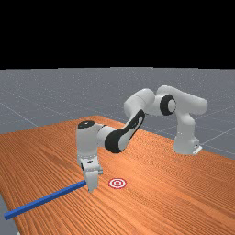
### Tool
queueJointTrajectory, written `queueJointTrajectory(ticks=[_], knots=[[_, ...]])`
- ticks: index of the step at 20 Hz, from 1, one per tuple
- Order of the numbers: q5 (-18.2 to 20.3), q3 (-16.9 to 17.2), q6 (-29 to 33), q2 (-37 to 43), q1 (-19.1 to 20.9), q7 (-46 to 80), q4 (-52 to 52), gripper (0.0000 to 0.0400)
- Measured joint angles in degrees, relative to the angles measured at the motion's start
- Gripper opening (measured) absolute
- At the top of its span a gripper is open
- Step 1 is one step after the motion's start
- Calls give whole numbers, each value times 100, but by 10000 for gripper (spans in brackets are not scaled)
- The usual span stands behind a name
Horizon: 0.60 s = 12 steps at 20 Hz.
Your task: Pull the pivot to the target area
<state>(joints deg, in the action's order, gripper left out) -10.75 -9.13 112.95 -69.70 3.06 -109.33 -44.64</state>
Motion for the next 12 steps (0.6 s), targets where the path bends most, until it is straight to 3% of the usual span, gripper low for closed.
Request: queueJointTrajectory(ticks=[3,7,8,10,11,12], knots=[[3,6,4,2,59,-55,-9,388],[8,7,-135,4,84,-125,89,399],[5,70,939,587,148,477,-1044,399],[10,49,990,929,183,491,-1355,400],[50,-10,-225,619,131,77,-384,400],[35,-38,-311,716,141,-76,-365,400]])
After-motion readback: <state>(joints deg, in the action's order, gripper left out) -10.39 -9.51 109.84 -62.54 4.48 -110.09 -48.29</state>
